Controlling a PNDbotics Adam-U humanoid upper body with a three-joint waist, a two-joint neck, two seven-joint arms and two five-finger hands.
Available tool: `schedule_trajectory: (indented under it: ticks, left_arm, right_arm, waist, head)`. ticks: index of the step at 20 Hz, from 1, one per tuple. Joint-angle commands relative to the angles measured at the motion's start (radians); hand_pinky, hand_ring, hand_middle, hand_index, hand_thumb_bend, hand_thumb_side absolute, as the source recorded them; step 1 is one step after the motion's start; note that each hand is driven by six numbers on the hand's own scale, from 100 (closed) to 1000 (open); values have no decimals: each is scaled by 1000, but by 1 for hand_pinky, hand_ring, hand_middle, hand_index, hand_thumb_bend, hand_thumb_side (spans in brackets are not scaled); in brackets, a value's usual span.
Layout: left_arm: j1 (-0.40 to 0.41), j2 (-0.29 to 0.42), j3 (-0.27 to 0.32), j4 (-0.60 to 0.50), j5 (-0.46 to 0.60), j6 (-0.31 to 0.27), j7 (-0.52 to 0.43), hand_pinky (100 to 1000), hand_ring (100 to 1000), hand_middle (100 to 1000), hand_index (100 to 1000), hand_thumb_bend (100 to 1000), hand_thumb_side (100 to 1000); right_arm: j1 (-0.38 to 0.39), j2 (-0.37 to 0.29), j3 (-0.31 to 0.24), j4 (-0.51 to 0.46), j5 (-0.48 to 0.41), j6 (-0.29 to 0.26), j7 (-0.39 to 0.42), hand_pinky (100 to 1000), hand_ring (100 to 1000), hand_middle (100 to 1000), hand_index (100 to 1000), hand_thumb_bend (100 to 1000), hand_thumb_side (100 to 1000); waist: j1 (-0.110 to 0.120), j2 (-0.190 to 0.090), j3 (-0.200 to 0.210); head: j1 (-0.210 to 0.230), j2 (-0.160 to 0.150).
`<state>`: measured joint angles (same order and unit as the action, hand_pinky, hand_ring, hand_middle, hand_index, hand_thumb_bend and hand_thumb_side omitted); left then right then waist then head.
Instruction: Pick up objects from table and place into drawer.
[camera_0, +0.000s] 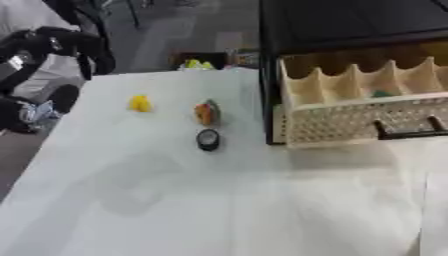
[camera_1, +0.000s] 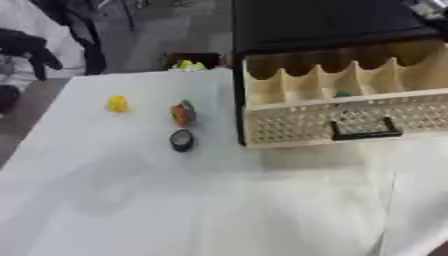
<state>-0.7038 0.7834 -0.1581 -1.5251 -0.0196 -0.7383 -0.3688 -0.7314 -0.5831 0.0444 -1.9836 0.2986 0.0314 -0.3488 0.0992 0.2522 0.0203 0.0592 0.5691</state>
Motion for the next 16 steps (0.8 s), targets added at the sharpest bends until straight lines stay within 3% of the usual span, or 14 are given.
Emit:
schedule_trajectory:
  ticks: [1, 9, 16]
  left_arm:
    - [-33, 5, 8, 34, -17, -169, -186, 532, 749, 744, 953, 100, 668]
    - [-98, -37, 7, 135, -96, -169, -206, 619, 820, 798, 971, 100, 586]
    - [-135, -62, -14, 166, -185, -169, -209, 650, 843, 812, 984, 100, 654]
  right_arm:
    - [-23, -11, -3, -16, 4, -1, 2, 100, 338, 335, 661, 1000, 579]
    - [-13, -14, -9, -16, -6, -9, -4, 100, 338, 335, 659, 1000, 588]
    - [1, -22, -18, -16, -23, -21, -12, 100, 337, 334, 658, 1000, 592]
  waist:
    - [-2, -13, -4]
    - [1, -12, -24]
    - [5, -12, -38]
  head:
    - [8, -18]
    - [18, -30]
    - [22, -33]
